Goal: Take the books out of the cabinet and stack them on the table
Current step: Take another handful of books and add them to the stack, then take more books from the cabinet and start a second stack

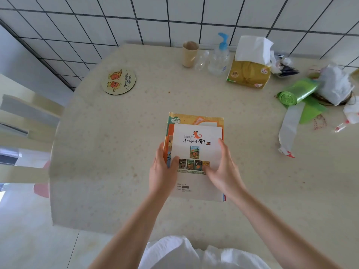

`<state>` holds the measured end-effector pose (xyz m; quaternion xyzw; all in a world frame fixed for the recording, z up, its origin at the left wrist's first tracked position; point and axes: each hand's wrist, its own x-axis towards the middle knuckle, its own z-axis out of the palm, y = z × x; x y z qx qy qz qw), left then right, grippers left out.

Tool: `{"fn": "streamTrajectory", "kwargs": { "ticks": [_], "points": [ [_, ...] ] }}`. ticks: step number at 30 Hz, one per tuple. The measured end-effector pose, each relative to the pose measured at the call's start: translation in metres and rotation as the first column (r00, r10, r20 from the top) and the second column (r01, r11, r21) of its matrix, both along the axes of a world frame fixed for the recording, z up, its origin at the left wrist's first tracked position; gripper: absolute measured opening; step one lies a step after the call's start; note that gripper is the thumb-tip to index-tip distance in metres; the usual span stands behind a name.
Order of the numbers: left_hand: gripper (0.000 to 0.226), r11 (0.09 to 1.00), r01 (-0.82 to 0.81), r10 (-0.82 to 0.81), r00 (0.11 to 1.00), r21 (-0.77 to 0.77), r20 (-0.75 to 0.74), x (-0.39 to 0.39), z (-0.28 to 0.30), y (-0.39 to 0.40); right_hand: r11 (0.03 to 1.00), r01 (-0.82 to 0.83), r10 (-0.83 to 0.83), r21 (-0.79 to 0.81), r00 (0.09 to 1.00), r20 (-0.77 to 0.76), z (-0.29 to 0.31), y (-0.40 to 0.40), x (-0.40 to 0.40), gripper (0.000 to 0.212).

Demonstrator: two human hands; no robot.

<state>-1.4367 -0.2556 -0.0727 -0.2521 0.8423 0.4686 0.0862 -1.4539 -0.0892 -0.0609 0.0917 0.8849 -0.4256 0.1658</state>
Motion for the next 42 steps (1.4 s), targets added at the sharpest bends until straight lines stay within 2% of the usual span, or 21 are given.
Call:
{"fn": "streamTrajectory", "kwargs": {
  "ticks": [5, 10, 17, 21, 24, 27, 35, 40, 42],
  "points": [
    [0.058, 0.996, 0.093, -0.093, 0.995, 0.006, 0.026, 0.002, -0.002, -0.003, 1.0, -0.005, 0.005, 0.003, 1.0, 0.005, 0.001, 0.0, -0.001, 0.086],
    [0.054, 0.989, 0.142, -0.142, 0.99, 0.036, -0.003, 0.007, 0.005, -0.012, 0.999, 0.032, -0.032, 0.004, 0.999, 0.017, 0.006, 0.008, 0.012, 0.071],
    [0.057, 0.963, 0.254, -0.265, 0.954, -0.095, -0.137, 0.013, 0.018, -0.019, 0.996, 0.09, -0.089, 0.028, 0.995, -0.042, 0.015, 0.011, 0.049, 0.057],
    [0.049, 0.93, 0.324, -0.357, 0.907, -0.171, -0.222, 0.025, 0.024, -0.018, 0.985, 0.162, -0.156, 0.057, 0.982, -0.107, 0.012, 0.002, 0.074, 0.059],
    [0.042, 0.863, 0.46, -0.505, 0.801, -0.209, -0.32, 0.041, 0.027, -0.01, 0.948, 0.312, -0.295, 0.058, 0.934, -0.199, 0.01, -0.003, 0.101, 0.058],
    [0.037, 0.783, 0.588, -0.619, 0.706, -0.202, -0.345, 0.059, 0.028, 0.0, 0.91, 0.41, -0.379, 0.059, 0.882, -0.278, 0.01, -0.005, 0.13, 0.054],
    [0.036, 0.526, 0.841, -0.826, 0.47, -0.127, -0.311, 0.113, 0.022, 0.033, 0.751, 0.658, -0.623, 0.059, 0.735, -0.267, 0.004, 0.002, 0.248, 0.043],
    [0.034, 0.283, 0.952, -0.928, 0.241, -0.118, -0.285, 0.153, 0.024, 0.071, 0.568, 0.815, -0.767, 0.112, 0.574, -0.287, -0.001, 0.006, 0.325, 0.043],
    [0.033, 0.161, 0.978, -0.953, 0.118, -0.136, -0.279, 0.175, 0.024, 0.089, 0.486, 0.865, -0.818, 0.126, 0.501, -0.283, 0.002, 0.004, 0.36, 0.044]
  ]
}}
